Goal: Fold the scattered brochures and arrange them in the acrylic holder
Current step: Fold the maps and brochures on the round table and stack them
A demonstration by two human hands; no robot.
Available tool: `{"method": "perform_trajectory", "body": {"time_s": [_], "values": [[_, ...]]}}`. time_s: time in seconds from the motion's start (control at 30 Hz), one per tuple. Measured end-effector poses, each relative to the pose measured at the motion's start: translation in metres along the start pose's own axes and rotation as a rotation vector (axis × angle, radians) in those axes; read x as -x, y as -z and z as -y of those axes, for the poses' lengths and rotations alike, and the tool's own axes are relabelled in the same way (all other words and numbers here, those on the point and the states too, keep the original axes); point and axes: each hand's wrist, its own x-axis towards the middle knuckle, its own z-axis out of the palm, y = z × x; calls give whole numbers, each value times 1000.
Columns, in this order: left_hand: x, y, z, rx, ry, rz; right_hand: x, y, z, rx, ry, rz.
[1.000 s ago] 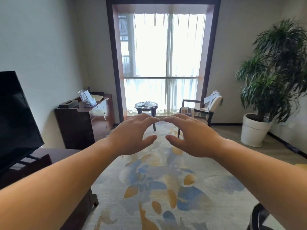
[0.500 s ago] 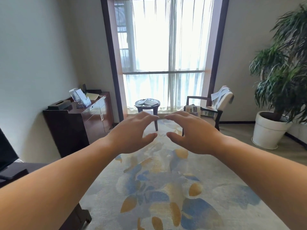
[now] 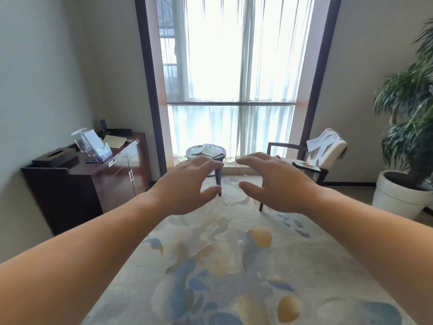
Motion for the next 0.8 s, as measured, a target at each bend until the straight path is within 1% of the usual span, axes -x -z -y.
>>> {"method": "perform_trajectory", "body": {"time_s": [0.2,0.33,0.43,0.67,0.8], "values": [[-95,-60,72,6,53,12,-99,-51,-85,26,36,11],[-172,-93,109,3,87,30,-170,-71,-147,-20,50,21],[-227,-111,138,-3,119,14,-225,-82,-188,-45,49,34],[-320,-155,225,10,187,25,-343,-125,-253,-115,68,89],[-370,-181,286,16,171,51,-412,-159,-279,-104,79,104]]}}
